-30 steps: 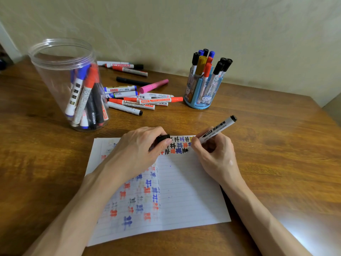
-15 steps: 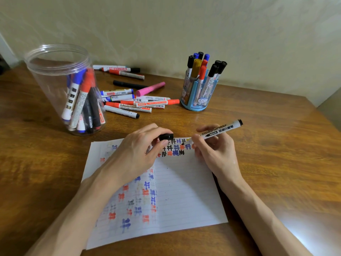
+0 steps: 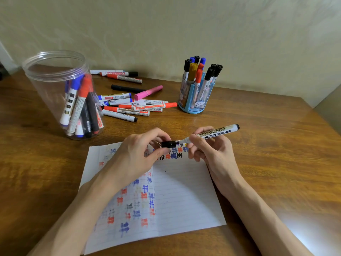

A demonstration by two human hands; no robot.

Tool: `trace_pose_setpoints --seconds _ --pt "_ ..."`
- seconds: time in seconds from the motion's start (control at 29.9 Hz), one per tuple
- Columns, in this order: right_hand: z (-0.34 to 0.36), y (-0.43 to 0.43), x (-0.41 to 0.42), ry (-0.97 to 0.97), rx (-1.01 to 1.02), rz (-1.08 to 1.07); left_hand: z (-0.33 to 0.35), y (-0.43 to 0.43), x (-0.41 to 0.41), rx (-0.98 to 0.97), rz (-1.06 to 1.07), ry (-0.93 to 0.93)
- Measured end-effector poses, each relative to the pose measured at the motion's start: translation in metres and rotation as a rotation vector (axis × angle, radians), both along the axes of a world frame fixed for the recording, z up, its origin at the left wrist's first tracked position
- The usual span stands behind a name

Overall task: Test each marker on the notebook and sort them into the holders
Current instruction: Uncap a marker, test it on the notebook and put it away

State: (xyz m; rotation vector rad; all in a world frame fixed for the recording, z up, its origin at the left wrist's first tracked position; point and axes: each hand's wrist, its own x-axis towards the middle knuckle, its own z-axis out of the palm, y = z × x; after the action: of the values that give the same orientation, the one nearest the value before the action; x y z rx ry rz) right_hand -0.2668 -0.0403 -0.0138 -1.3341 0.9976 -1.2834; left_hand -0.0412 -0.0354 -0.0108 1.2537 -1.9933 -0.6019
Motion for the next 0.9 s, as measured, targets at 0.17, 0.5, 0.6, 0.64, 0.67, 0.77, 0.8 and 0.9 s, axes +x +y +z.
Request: trace_pose_setpoints --seconds 0.17,0.5,0.6,0.64,0.67,0.77,0.8,0.9 --pt "0.002 0.001 0.000 0.017 -0.006 -0.002 0.001 0.000 0.000 0.021 -0.014 0.010" --pt "0.001 0.005 0.002 0.057 -0.029 0.067 0.003 0.001 0.000 0.033 -0.026 0.037" --pt "0.002 0.005 0.001 0.016 0.040 0.093 0.001 0.001 0.000 0.025 -0.023 0.022" --pt "0.003 0.004 0.000 -0.013 0.077 0.104 0.001 0.000 0.001 0.013 -0.015 0.017" --pt "0.003 0.004 -0.001 -0.060 0.124 0.119 0.000 0.000 0.002 -0.003 -0.006 0.012" --pt "0.007 0.001 -0.004 -0.157 0.255 0.149 0.002 -0.001 0.004 -0.032 0.028 0.015" --pt "0.008 0.001 -0.006 -0.132 0.256 0.134 0.002 -0.002 0.005 -0.041 0.032 0.013" --pt "0.010 0.001 -0.014 -0.035 0.200 0.085 0.000 -0.004 0.008 -0.070 0.042 0.019"
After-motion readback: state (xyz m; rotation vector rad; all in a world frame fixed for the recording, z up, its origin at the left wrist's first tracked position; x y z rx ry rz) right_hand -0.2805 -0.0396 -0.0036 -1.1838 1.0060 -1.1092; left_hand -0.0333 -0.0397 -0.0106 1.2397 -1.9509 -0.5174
